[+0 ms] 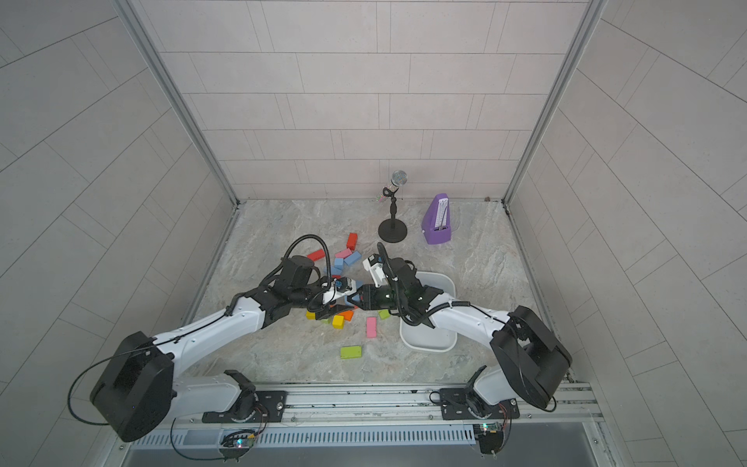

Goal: Pick out the blue building blocks
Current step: Place the building block in the storage box.

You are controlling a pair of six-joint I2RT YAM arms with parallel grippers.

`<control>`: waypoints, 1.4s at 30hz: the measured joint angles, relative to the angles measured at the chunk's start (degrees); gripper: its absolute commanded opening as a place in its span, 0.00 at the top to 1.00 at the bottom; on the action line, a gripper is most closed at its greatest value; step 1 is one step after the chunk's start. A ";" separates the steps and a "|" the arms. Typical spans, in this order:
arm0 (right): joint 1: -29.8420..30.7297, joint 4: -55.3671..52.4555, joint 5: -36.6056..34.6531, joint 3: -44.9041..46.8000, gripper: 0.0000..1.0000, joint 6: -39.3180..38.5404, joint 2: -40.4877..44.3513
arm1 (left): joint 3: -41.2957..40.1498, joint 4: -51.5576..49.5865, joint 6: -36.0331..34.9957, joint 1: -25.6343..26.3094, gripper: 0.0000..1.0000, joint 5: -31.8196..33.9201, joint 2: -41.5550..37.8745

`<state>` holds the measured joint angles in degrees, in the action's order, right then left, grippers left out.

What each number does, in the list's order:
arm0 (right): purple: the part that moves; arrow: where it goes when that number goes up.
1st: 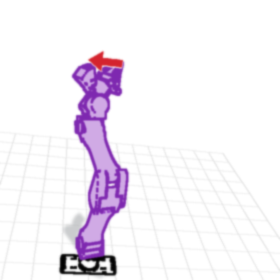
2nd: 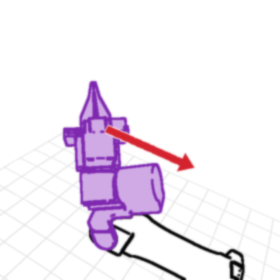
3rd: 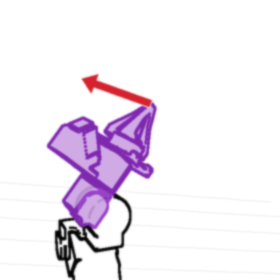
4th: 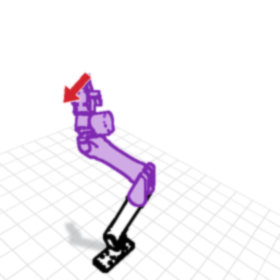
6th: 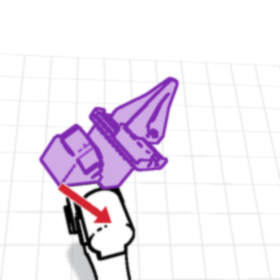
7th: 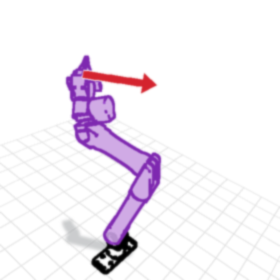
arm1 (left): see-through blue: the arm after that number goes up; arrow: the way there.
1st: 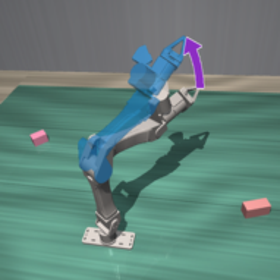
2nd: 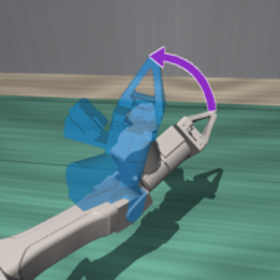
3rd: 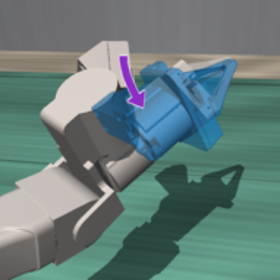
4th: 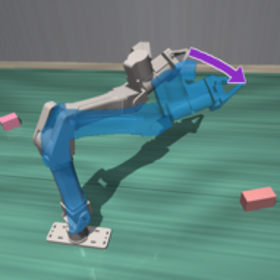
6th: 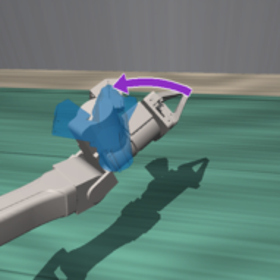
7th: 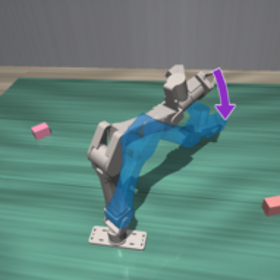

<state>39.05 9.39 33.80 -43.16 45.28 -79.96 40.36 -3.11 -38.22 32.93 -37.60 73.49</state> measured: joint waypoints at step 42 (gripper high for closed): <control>-20.85 -46.27 -36.92 -1.62 0.81 -24.30 2.99 | 2.19 1.79 14.16 0.00 0.19 8.37 3.54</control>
<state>18.20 -36.88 -3.11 -44.77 20.97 -76.97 42.54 -1.32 -24.05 32.93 -29.23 77.03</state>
